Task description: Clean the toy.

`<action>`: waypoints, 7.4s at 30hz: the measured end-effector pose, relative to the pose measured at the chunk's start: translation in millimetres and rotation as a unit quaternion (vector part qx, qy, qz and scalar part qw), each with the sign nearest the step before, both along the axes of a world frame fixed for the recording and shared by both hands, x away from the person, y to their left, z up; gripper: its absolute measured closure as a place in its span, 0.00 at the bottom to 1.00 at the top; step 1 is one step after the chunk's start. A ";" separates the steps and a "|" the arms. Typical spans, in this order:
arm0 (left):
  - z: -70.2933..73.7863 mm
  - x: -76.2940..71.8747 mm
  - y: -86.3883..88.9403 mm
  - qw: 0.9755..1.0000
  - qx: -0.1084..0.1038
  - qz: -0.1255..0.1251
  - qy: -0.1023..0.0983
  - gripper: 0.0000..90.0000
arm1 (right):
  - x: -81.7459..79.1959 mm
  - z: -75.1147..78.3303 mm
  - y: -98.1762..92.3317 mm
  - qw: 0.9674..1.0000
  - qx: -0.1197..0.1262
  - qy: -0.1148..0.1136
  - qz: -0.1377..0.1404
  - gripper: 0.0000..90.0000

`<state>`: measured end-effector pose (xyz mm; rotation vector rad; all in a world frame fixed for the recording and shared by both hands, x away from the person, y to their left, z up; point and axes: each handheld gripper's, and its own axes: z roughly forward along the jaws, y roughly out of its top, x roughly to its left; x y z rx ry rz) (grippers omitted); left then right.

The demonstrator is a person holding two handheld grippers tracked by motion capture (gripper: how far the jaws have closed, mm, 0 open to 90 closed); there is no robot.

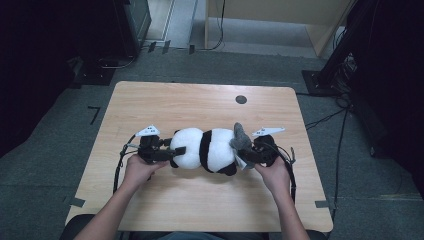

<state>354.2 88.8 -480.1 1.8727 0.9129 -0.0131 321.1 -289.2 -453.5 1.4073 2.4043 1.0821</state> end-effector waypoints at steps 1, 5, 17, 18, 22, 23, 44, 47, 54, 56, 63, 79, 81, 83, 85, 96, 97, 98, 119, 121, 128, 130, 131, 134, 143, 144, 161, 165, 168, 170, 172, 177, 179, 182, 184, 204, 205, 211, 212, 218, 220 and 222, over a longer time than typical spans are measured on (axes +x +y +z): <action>0.0 0.1 0.2 1.000 0.000 0.000 0.000 0.33 | 1.0 -2.8 0.6 1.000 -0.001 0.004 0.001 0.78; 0.1 -0.1 0.3 1.000 0.002 -0.001 -0.001 0.33 | 6.2 -15.3 3.0 1.000 -0.006 0.027 0.006 0.78; 1.1 -0.4 0.8 1.000 0.008 -0.005 -0.001 0.33 | 18.2 -30.5 -2.5 0.998 -0.027 0.056 -0.008 0.78; 1.2 -0.4 0.9 1.000 0.009 -0.006 -0.001 0.33 | 18.3 -28.7 -6.2 0.998 -0.030 0.054 -0.017 0.78; 1.2 -0.1 0.8 1.000 0.008 -0.006 -0.001 0.33 | 15.2 -14.8 -24.9 0.998 -0.017 0.036 -0.048 0.78; 1.3 -0.1 0.7 1.000 0.008 -0.006 -0.001 0.33 | 13.6 -8.2 -28.0 0.998 -0.011 0.029 -0.054 0.78; 3.9 -2.1 0.1 1.000 0.017 -0.007 -0.003 0.34 | 41.7 91.4 118.0 0.994 -0.033 -0.032 0.100 0.78; 4.1 -2.2 0.0 1.000 0.018 -0.007 -0.004 0.34 | 48.9 83.6 140.2 0.993 -0.042 -0.013 0.111 0.78; 3.7 -2.6 0.1 1.000 0.022 -0.006 -0.004 0.34 | 45.3 63.0 172.7 0.988 -0.072 0.001 0.135 0.77; 3.7 -3.0 -0.3 1.000 0.024 -0.008 -0.008 0.35 | 41.7 61.4 171.4 0.988 -0.069 0.000 0.136 0.78; 3.7 -3.0 -1.0 1.000 0.025 -0.005 -0.003 0.36 | 23.0 55.1 159.7 0.986 -0.065 -0.008 0.155 0.79; 3.8 -3.4 -2.1 1.000 0.030 -0.006 -0.006 0.37 | -15.4 39.3 131.6 0.980 -0.066 -0.001 0.186 0.80; 3.8 -3.3 -2.2 1.000 0.029 -0.006 -0.006 0.37 | -18.4 37.5 126.5 0.980 -0.061 0.003 0.188 0.80; 3.9 -3.4 -2.3 1.000 0.029 -0.007 -0.006 0.37 | -21.3 35.8 121.4 0.981 -0.054 0.007 0.187 0.80; 3.9 -3.5 -2.5 1.000 0.028 -0.007 -0.005 0.37 | -24.3 34.7 115.8 0.981 -0.049 0.008 0.185 0.80; 4.0 -3.7 -3.6 0.999 0.032 -0.008 -0.003 0.39 | -40.9 39.9 80.9 0.988 -0.053 0.002 0.144 0.80; 3.9 -3.7 -3.6 0.999 0.032 -0.008 -0.003 0.39 | -41.4 39.8 76.5 0.989 -0.050 0.002 0.138 0.80; 3.7 -3.7 -3.9 0.999 0.031 -0.008 -0.004 0.40 | -41.8 39.8 72.0 0.990 -0.048 0.002 0.134 0.80; 1.9 -2.4 -3.8 0.999 0.036 -0.001 -0.006 0.43 | -17.8 17.8 -4.3 1.000 -0.026 -0.004 0.001 0.79; 1.6 -2.6 -3.3 0.999 0.037 -0.002 -0.007 0.43 | -15.9 17.6 -11.6 0.999 -0.028 -0.004 -0.017 0.80; 0.2 -3.2 -2.2 1.000 0.030 0.001 -0.006 0.43 | -21.2 58.1 -15.0 0.998 -0.003 -0.054 -0.040 0.80; 0.5 -3.5 -2.7 1.000 0.030 0.003 -0.005 0.43 | -21.1 72.6 -2.1 0.997 0.003 -0.070 -0.023 0.80; 0.8 -3.7 -3.0 1.000 0.030 0.004 -0.005 0.43 | -20.0 78.0 6.3 0.997 0.002 -0.075 -0.013 0.80; 1.9 -3.8 -3.4 0.999 0.032 0.006 -0.003 0.44 | -12.1 84.8 34.6 0.997 -0.001 -0.079 0.021 0.80; 2.9 -2.5 -4.0 1.000 0.026 0.009 0.001 0.44 | 14.9 65.5 111.3 0.995 -0.020 -0.050 0.082 0.80; 3.0 -2.6 -4.4 1.000 0.026 0.010 0.002 0.44 | 17.1 61.5 118.0 0.995 -0.022 -0.042 0.089 0.80; 4.1 -1.9 -5.4 0.999 0.034 0.016 0.010 0.45 | -8.9 20.8 127.8 0.986 -0.035 -0.011 0.161 0.81; 5.0 -2.3 -7.4 0.999 0.038 0.015 0.011 0.46 | -16.8 15.2 113.8 0.986 -0.040 0.002 0.159 0.81; 5.1 -2.9 -8.6 0.999 0.043 0.013 0.006 0.46 | -21.9 15.2 103.0 0.988 -0.049 0.005 0.148 0.81; 5.0 -2.9 -8.9 0.999 0.044 0.013 0.006 0.46 | -24.6 17.3 94.8 0.989 -0.049 0.005 0.137 0.81; 4.8 -2.6 -8.9 0.999 0.043 0.013 0.006 0.46 | -27.3 21.0 86.5 0.991 -0.048 -0.001 0.126 0.80; 4.6 -2.3 -8.8 0.999 0.042 0.012 0.006 0.46 | -29.8 29.7 65.1 0.995 -0.037 -0.014 0.096 0.80; 4.5 -2.3 -8.7 0.999 0.042 0.012 0.005 0.46 | -29.3 32.1 55.7 0.996 -0.031 -0.018 0.084 0.80; 4.2 -2.0 -8.5 0.999 0.041 0.012 0.004 0.46 | -28.3 35.5 40.7 0.997 -0.028 -0.024 0.063 0.79; 3.9 -1.6 -8.3 0.999 0.038 0.012 0.004 0.46 | -27.4 36.1 30.7 0.998 -0.029 -0.024 0.046 0.79; 13.6 8.9 -9.8 0.998 0.026 0.016 0.048 0.53 | -18.3 41.0 111.5 0.992 -0.034 -0.062 0.107 0.80; 13.4 8.8 -9.7 0.998 0.025 0.016 0.049 0.53 | -16.3 34.6 120.8 0.990 -0.042 -0.059 0.118 0.80; 9.6 9.0 -7.7 0.998 0.042 0.020 0.045 0.55 | -21.0 7.1 153.7 0.984 -0.070 -0.058 0.153 0.81; 9.7 8.8 -7.9 0.998 0.042 0.021 0.045 0.55 | -21.9 4.3 154.8 0.984 -0.068 -0.055 0.158 0.81; 9.7 8.0 -8.8 0.998 0.039 0.023 0.045 0.55 | -26.2 -17.1 164.8 0.980 -0.078 -0.016 0.182 0.81; 9.6 8.0 -9.0 0.998 0.036 0.023 0.046 0.55 | -25.6 -25.0 169.0 0.978 -0.088 0.001 0.186 0.81; 9.7 8.0 -9.0 0.998 0.034 0.023 0.045 0.55 | -25.2 -31.6 174.0 0.975 -0.105 0.015 0.196 0.81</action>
